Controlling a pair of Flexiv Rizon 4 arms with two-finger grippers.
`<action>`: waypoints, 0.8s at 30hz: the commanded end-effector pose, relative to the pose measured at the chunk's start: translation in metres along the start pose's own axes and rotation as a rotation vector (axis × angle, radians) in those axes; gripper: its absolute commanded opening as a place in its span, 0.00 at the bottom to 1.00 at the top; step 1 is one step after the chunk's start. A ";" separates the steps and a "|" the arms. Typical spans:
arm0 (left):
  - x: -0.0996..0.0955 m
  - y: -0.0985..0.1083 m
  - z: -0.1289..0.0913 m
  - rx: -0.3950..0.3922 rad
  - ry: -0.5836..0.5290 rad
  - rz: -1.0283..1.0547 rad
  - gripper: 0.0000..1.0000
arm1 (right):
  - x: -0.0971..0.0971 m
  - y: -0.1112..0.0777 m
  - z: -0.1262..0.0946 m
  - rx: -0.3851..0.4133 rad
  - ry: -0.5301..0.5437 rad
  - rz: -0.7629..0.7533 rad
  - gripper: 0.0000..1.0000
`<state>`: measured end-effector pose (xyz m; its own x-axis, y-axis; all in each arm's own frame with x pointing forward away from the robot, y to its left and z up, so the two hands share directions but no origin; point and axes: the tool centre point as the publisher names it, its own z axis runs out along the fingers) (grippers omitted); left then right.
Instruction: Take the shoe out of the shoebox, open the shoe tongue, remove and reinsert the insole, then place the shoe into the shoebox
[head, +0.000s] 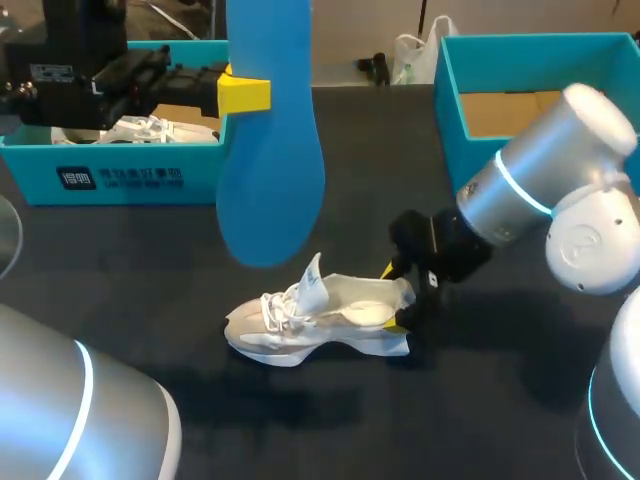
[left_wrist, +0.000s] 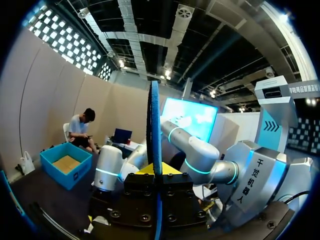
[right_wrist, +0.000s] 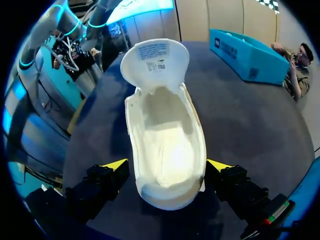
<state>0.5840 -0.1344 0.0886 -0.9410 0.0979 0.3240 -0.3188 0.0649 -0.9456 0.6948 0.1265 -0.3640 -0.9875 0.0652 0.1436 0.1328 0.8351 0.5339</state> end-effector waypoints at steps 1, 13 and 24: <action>-0.002 -0.001 0.002 -0.001 0.003 0.000 0.00 | 0.002 0.008 -0.005 0.460 0.001 -0.002 1.00; -0.002 -0.001 0.002 -0.001 0.003 0.000 0.00 | 0.005 0.022 -0.015 0.630 -0.003 0.003 1.00; -0.002 -0.001 0.002 -0.001 0.003 0.000 0.00 | 0.004 0.021 -0.013 0.622 -0.068 -0.035 1.00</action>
<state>0.5842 -0.1346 0.0886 -0.9410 0.0982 0.3240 -0.3188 0.0649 -0.9456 0.6961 0.1332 -0.3423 -0.9958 0.0479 0.0778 0.0576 0.9901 0.1280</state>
